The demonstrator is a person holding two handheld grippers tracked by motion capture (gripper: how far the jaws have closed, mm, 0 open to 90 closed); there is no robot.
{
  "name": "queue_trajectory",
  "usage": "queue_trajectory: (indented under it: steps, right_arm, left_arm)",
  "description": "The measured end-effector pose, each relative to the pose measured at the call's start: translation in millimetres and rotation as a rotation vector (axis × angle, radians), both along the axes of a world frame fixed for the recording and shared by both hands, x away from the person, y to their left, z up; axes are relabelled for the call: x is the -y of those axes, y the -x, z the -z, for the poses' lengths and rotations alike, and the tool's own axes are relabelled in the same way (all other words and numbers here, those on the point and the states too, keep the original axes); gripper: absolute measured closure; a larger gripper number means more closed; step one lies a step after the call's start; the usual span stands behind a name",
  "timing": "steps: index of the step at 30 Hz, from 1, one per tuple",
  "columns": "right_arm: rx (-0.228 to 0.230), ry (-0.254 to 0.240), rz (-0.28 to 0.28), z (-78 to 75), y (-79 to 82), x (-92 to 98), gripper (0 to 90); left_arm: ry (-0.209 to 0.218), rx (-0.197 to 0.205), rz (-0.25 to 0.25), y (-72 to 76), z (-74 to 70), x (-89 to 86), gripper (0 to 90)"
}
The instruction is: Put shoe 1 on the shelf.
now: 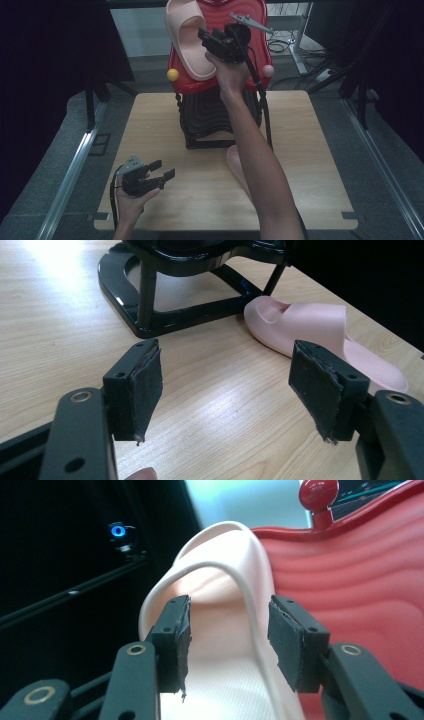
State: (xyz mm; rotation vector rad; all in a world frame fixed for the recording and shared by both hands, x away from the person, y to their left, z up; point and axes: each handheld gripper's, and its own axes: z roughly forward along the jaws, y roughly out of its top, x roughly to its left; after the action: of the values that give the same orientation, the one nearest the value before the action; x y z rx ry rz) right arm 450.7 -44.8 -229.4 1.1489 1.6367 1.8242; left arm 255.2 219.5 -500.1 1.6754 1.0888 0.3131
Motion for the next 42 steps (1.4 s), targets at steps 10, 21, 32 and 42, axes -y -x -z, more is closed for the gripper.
queue_trajectory:
  steps: [10, 21, 32, 42]
  right_arm:
    - [-0.017, 0.03, -0.059, 27.0, 42.1, 27.8, 52.0]
    - [-0.044, 0.064, -0.112, 70.9, 77.5, 56.3, 51.5]
    - [-0.071, 0.077, -0.121, 128.1, 112.5, 93.7, 51.5]
    - [-0.14, 0.11, -0.153, 187.6, 139.6, 126.8, 51.5]
  left_arm:
    - [-0.016, 0.011, 0.003, 0.9, -2.8, 3.9, 29.4]
    - [-0.038, 0.005, 0.015, -0.2, -0.3, 10.1, 29.4]
    - [-0.033, 0.004, 0.012, 0.5, -0.5, 9.3, 29.4]
    - [-0.037, -0.005, 0.011, -0.1, 2.1, 11.0, 29.4]
